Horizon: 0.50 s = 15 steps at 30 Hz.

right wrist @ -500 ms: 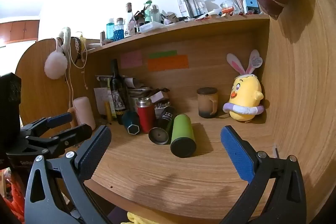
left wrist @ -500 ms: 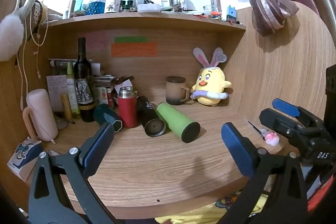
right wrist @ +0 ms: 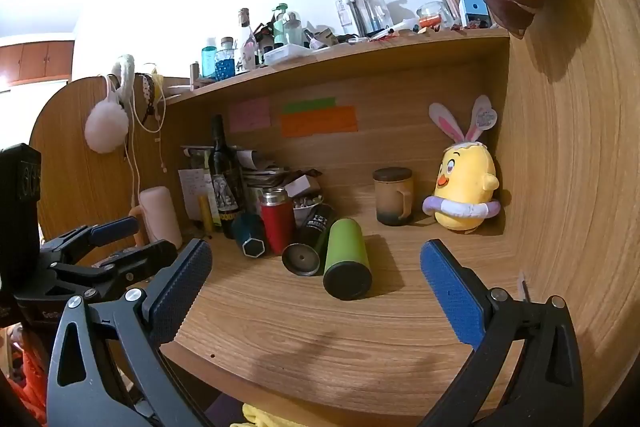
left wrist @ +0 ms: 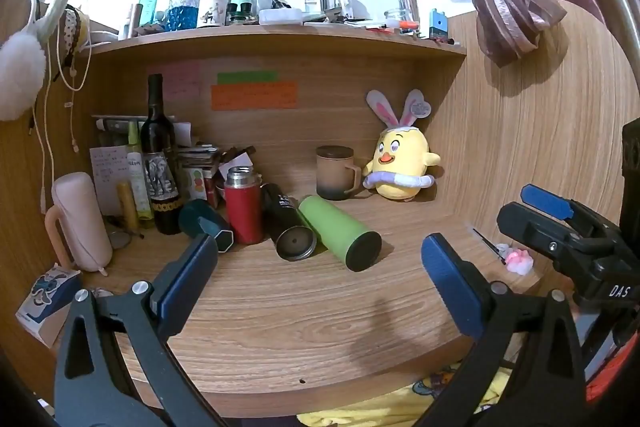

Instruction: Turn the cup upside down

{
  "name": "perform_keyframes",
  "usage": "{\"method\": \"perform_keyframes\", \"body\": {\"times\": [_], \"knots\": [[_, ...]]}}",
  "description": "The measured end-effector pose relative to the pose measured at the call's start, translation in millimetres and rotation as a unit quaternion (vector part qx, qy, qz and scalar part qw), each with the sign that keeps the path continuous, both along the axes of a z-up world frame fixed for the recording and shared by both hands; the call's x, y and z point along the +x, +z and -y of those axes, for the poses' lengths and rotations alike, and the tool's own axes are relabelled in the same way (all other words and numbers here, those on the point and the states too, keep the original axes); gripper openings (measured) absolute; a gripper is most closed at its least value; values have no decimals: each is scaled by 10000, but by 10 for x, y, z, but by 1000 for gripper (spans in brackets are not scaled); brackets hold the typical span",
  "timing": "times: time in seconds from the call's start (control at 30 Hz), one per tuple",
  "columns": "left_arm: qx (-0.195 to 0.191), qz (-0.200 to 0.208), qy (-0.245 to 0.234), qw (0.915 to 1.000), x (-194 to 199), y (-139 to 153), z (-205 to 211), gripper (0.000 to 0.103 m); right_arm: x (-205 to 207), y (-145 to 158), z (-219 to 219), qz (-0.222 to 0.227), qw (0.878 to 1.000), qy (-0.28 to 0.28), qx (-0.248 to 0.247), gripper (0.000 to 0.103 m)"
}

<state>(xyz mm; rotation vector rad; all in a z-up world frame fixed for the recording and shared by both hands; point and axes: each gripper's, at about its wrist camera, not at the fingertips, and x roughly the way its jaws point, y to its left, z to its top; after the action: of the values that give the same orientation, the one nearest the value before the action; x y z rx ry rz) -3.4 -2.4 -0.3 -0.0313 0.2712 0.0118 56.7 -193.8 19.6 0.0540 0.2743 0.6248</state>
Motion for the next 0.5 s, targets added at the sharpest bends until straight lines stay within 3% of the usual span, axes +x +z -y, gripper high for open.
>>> {"method": "perform_keyframes", "body": {"times": [0.5], "knots": [[60,12,-65,10000,-23,31,43,103,-98,4,-35,69,10000,19,-52,103]]}}
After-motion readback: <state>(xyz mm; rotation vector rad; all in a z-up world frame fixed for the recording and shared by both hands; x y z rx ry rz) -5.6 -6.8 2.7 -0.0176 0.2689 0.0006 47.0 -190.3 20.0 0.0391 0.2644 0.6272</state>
